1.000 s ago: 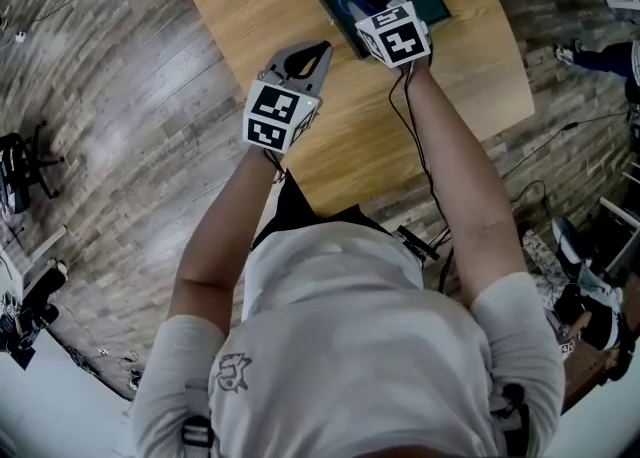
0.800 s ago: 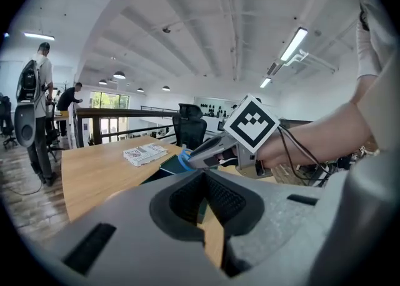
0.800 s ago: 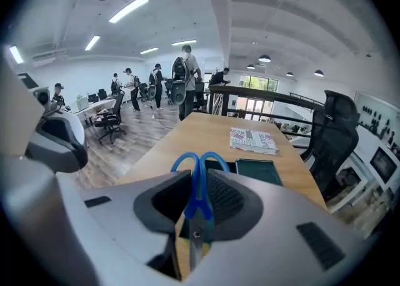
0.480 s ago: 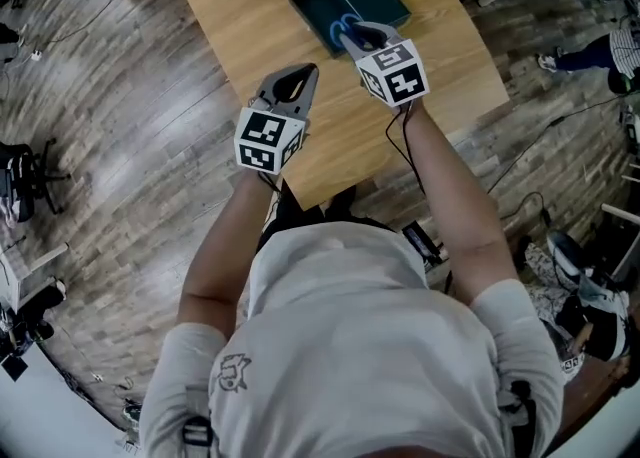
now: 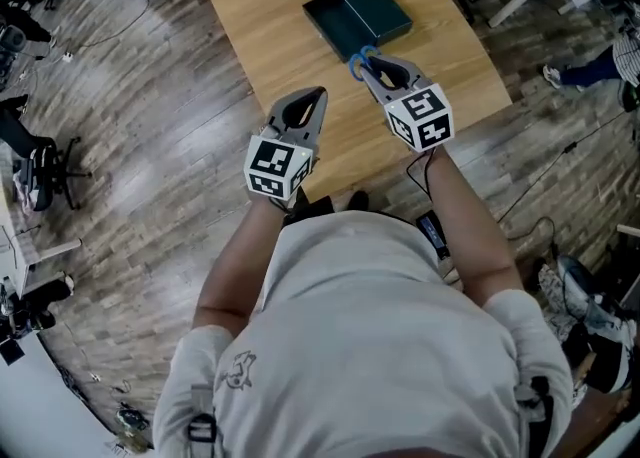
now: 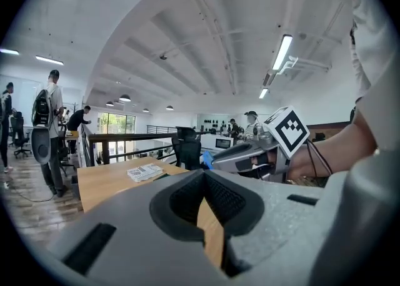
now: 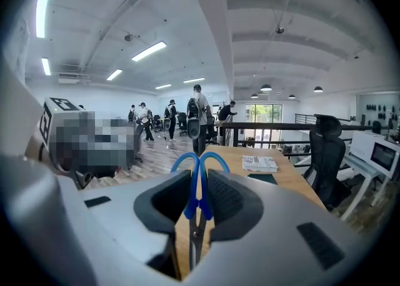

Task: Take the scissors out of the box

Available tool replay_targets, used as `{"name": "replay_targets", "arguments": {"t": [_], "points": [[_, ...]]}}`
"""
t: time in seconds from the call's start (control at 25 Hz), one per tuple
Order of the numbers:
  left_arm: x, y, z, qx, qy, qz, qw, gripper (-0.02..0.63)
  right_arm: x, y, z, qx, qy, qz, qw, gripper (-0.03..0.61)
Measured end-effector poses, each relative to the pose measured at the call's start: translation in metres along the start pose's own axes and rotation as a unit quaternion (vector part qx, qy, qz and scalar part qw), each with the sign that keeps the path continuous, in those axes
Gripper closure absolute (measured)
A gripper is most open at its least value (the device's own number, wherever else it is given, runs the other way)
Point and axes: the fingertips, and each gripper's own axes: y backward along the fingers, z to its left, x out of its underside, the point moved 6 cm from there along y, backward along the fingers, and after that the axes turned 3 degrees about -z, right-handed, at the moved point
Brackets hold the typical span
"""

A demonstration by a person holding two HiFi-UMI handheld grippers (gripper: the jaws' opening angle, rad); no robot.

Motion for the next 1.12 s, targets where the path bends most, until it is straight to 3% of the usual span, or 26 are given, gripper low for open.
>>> {"name": "replay_targets", "arguments": {"t": [0.32,0.64,1.12], "points": [[-0.014,0.037,-0.03,-0.018,0.0,-0.028,0.9995,0.609,-0.008,0.063,0.022,-0.01,-0.01,-0.059,0.998,0.488],[-0.033,0.071,-0.049,-0.023,-0.011,-0.039,0.9989,0.609,-0.023,0.103,0.043,-0.021,-0.013,-0.084,0.996,0.488],[-0.037,0.144,-0.042,0.014,-0.016,-0.031,0.9993,0.609,-0.029,0.124,0.109,0.004,-0.028,-0.094,0.995,0.488]]}}
